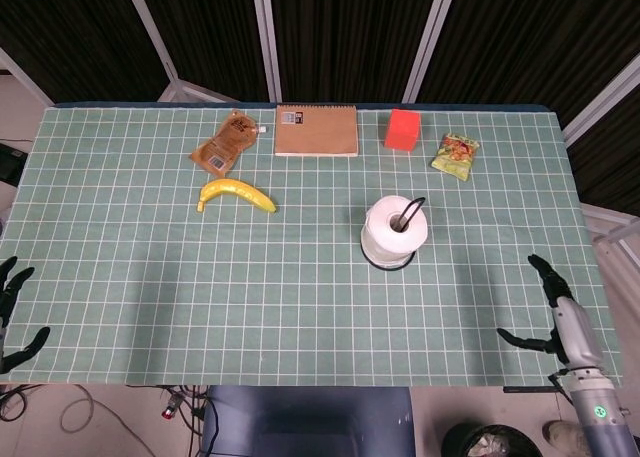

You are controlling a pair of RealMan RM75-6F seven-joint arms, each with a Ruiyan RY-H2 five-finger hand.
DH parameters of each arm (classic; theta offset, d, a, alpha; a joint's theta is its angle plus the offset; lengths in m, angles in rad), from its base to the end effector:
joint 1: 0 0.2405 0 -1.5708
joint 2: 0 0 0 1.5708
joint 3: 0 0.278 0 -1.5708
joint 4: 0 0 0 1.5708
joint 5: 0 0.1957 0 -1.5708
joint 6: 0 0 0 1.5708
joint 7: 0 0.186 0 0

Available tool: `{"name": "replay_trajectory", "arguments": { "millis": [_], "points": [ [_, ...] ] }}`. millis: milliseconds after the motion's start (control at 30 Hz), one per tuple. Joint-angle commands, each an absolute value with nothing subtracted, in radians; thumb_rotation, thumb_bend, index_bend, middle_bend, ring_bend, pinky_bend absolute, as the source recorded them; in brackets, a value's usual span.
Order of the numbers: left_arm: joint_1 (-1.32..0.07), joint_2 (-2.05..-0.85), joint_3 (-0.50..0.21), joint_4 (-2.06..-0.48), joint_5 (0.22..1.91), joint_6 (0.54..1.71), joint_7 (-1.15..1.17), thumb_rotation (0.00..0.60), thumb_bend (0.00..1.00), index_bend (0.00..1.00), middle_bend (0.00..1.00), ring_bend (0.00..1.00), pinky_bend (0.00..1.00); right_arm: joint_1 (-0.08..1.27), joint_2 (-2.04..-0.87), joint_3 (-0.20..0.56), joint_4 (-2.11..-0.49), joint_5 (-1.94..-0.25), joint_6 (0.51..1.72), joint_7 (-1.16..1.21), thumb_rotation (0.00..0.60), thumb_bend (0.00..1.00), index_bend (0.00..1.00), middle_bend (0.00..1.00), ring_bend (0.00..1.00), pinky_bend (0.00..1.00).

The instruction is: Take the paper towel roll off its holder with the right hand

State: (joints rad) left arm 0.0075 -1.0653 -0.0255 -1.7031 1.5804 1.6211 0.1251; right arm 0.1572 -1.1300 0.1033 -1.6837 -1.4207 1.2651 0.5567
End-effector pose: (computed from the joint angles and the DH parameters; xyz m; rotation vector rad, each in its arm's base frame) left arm -0.3086 0.1881 0.2051 -1.3634 -0.7799 -0.8793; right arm -0.3136 -0.2528 0.1470 1.1486 -1.5238 1.2744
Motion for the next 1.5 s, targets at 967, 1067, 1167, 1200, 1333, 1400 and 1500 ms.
{"name": "replay_trajectory", "arguments": {
  "millis": [967, 1067, 1167, 1200, 1333, 1400, 1500],
  "points": [
    [0.002, -1.073, -0.033, -1.701, 1.556, 1.606, 0.148, 0.600, 0.22, 0.13, 0.00, 0.00, 0.03, 0.555, -1.669, 0.322, -1.170, -1.099, 0.852, 0.669, 0.600, 0.00, 0.00, 0.00, 0.00, 0.00],
    [0.001, -1.075, -0.034, -1.700, 1.552, 1.604, 0.156, 0.600, 0.23, 0.13, 0.00, 0.00, 0.03, 0.574, -1.701, 0.332, -1.134, -1.094, 0.843, 0.662, 0.600, 0.00, 0.00, 0.00, 0.00, 0.00],
    [0.001, -1.077, -0.034, -1.700, 1.550, 1.603, 0.163, 0.600, 0.23, 0.13, 0.00, 0.00, 0.03, 0.591, -1.729, 0.346, -1.099, -1.081, 0.830, 0.659, 0.600, 0.00, 0.00, 0.00, 0.00, 0.00],
    [0.002, -1.076, -0.033, -1.701, 1.550, 1.603, 0.163, 0.600, 0.23, 0.13, 0.00, 0.00, 0.03, 0.598, -1.737, 0.351, -1.088, -1.077, 0.824, 0.657, 0.600, 0.00, 0.00, 0.00, 0.00, 0.00],
    [0.003, -1.074, -0.035, -1.701, 1.546, 1.606, 0.158, 0.600, 0.23, 0.13, 0.00, 0.00, 0.03, 0.616, -1.762, 0.366, -1.055, -1.065, 0.805, 0.657, 0.600, 0.00, 0.00, 0.00, 0.00, 0.00],
    [0.004, -1.072, -0.036, -1.701, 1.544, 1.606, 0.155, 0.600, 0.23, 0.13, 0.00, 0.00, 0.03, 0.624, -1.770, 0.376, -1.045, -1.056, 0.792, 0.663, 0.600, 0.00, 0.00, 0.00, 0.00, 0.00],
    [0.004, -1.071, -0.036, -1.701, 1.543, 1.605, 0.153, 0.600, 0.23, 0.13, 0.00, 0.00, 0.03, 0.636, -1.777, 0.387, -1.034, -1.049, 0.772, 0.668, 0.600, 0.00, 0.00, 0.01, 0.01, 0.00]
  ]
}}
